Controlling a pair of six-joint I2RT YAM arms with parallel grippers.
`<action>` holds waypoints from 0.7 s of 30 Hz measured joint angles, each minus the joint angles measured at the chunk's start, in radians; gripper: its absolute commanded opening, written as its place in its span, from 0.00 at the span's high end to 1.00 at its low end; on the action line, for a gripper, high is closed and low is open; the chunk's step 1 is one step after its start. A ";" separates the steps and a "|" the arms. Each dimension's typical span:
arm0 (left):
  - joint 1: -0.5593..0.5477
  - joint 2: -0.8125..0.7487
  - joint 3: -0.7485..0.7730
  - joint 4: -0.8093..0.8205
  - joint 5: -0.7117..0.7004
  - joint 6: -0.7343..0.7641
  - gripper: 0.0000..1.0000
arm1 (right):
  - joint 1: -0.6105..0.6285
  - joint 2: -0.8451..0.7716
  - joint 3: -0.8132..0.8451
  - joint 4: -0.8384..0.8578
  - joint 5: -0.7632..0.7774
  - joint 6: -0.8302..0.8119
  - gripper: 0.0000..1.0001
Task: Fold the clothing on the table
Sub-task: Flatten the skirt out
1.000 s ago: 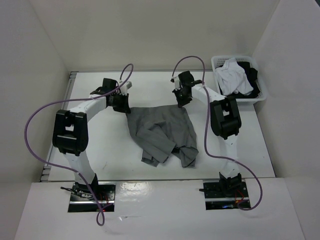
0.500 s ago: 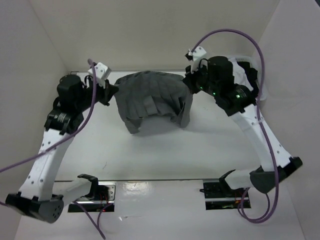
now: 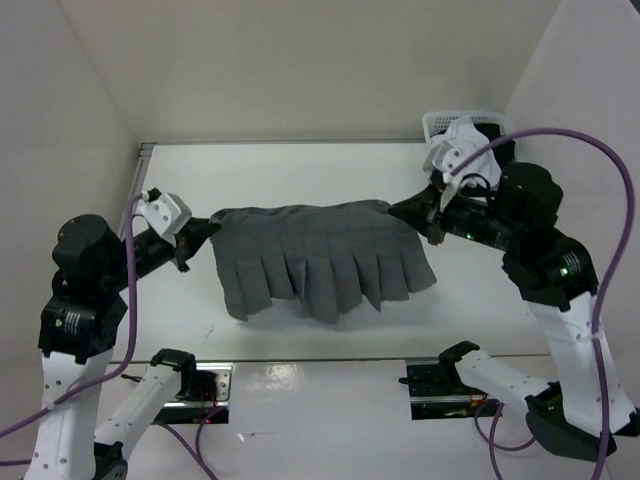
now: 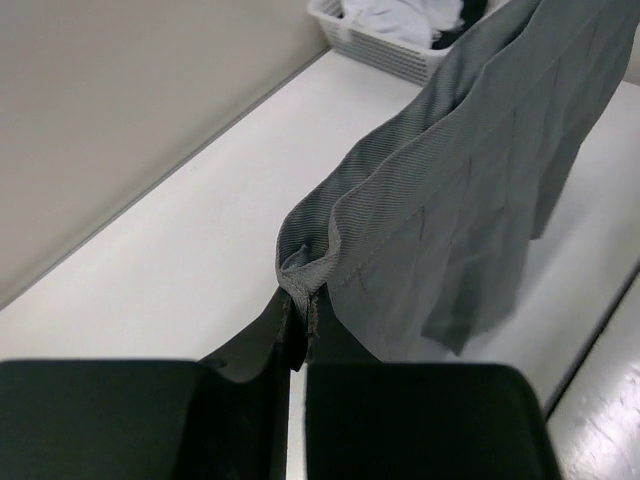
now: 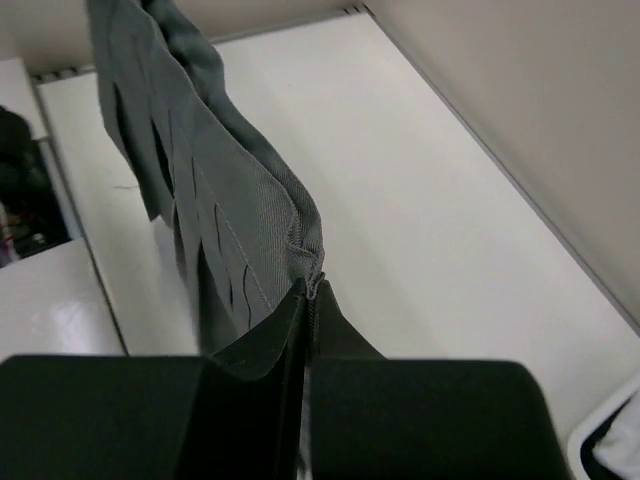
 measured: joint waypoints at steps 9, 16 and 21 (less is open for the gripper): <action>0.043 -0.078 -0.055 -0.069 0.171 0.048 0.96 | -0.055 -0.146 -0.122 -0.018 -0.266 -0.043 1.00; 0.047 0.124 -0.192 0.027 0.143 0.045 0.96 | -0.060 0.060 -0.324 0.103 -0.184 -0.024 1.00; 0.043 0.400 -0.235 0.151 0.055 0.040 0.99 | -0.060 0.319 -0.369 0.223 -0.050 -0.014 1.00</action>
